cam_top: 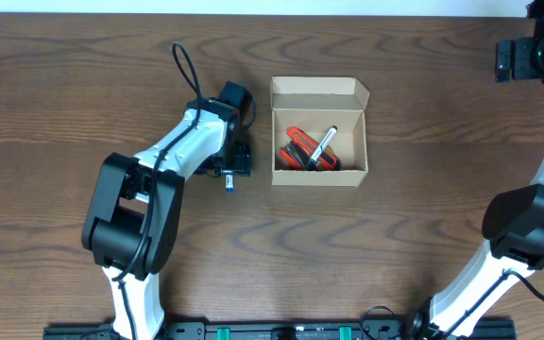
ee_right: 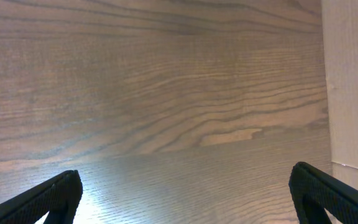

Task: Pack container
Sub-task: 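Lower the left gripper and grasp the blue-capped marker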

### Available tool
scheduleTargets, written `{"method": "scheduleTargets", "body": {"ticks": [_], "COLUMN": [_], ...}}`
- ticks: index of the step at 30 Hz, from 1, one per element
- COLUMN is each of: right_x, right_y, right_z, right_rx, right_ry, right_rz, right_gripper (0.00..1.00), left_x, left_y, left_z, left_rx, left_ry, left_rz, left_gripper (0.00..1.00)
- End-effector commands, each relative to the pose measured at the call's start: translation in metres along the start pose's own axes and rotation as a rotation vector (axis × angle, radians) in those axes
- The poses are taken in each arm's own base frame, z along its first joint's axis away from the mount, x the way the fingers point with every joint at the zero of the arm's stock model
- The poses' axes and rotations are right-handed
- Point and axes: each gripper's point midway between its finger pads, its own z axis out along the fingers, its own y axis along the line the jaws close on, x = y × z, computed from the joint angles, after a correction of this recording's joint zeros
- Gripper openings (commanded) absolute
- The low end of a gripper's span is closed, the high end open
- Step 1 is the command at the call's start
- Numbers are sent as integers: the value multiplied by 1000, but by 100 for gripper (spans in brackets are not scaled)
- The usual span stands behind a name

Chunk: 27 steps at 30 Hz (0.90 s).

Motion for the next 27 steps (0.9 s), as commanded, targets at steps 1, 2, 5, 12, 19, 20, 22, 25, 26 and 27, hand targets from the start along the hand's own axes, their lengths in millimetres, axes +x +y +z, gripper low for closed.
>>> {"method": "scheduleTargets", "body": {"ticks": [1, 2, 5, 12, 19, 20, 22, 25, 26, 27], "right_x": [4, 4, 4, 4, 4, 4, 4, 4, 4, 4], "right_y": [-2, -2, -2, -2, -2, -2, -2, -2, -2, -2], "right_z": [6, 6, 6, 6, 6, 6, 6, 6, 6, 6], "right_rx": [-1, -1, -1, -1, -1, -1, -1, -1, -1, -1], "right_ry": [17, 17, 17, 17, 17, 17, 17, 17, 17, 17], "right_rz": [19, 19, 19, 19, 19, 19, 19, 19, 19, 19], "right_gripper": [99, 99, 99, 99, 99, 99, 99, 99, 99, 99], "left_x": [3, 3, 3, 7, 13, 13, 13, 13, 13, 13], "left_y": [3, 3, 3, 0, -1, -2, -2, -2, -2, -2], "left_z": [4, 4, 4, 14, 24, 25, 25, 25, 25, 25], "left_rx": [-17, -17, -17, -5, 0, 1, 1, 1, 1, 1], "left_ry": [14, 14, 15, 45, 80, 83, 83, 84, 83, 83], "left_rz": [0, -1, 0, 0, 1, 0, -2, -2, -2, -2], "left_gripper": [77, 77, 75, 75, 65, 55, 29, 6, 6, 6]}}
